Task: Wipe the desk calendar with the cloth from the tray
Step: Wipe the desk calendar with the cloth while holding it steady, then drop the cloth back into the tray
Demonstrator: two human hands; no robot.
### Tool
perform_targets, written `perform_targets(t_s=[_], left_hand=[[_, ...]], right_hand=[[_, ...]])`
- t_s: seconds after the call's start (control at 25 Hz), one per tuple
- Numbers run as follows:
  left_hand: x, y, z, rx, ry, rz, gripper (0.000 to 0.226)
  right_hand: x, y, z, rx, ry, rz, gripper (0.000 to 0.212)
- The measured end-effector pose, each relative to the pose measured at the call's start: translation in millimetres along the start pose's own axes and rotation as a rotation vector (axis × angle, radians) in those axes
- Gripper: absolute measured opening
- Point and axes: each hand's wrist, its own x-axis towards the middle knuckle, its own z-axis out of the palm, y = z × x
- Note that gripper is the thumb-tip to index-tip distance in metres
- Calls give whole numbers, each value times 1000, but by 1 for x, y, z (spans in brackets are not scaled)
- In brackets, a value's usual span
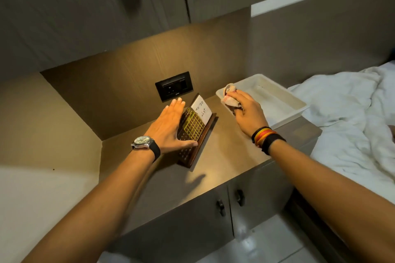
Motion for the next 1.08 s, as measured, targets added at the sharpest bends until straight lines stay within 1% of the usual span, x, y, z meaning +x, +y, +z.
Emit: perform_targets(t_s=[0.08, 0.2, 0.32, 0.4, 0.52, 0.6, 0.64, 0.68, 0.72, 0.76, 0.8, 0.84, 0.88, 0.96, 1.08], left_hand=[[27, 28, 3, 4, 64, 3, 131], [71, 84, 26, -72, 39, -68, 121], [103, 132, 63, -119, -34, -172, 120], [119, 156, 89, -150, -58, -234, 120], [128, 175, 122, -198, -70, -347, 121], [127, 181, 134, -230, -94, -403, 118], [125, 183, 136, -255, -103, -415, 115], [124, 185, 137, -273, -98, -426, 112], [123, 186, 135, -283, -79, -438, 110], [121, 187, 131, -295, -49, -453, 108], [118, 187, 128, -311, -6, -478, 105], [114, 186, 125, -315, 48, -507, 103], [106, 184, 122, -310, 104, -541, 100], [89, 181, 117, -316, 193, -616, 93], [52, 176, 113, -336, 298, -743, 89]], right_hand=[[27, 26, -22, -141, -55, -7, 52], [53, 69, -46, -333, -214, -33, 48], [69, 102, -54, -325, -351, 27, 37], [78, 120, -53, -302, -455, 27, 28], [85, 143, -47, -368, -585, -40, 28], [87, 145, -47, -372, -689, -51, 18], [89, 145, -46, -396, -752, -48, 18], [93, 144, -46, -437, -827, -37, 25], [96, 142, -45, -489, -887, -26, 38], [100, 139, -45, -513, -913, -17, 56], [104, 133, -44, -497, -904, -39, 72], [106, 125, -41, -442, -866, -90, 80], [108, 117, -36, -357, -820, -140, 82], [111, 97, -21, -194, -755, -169, 78], [116, 65, 16, -80, -747, -105, 72]])
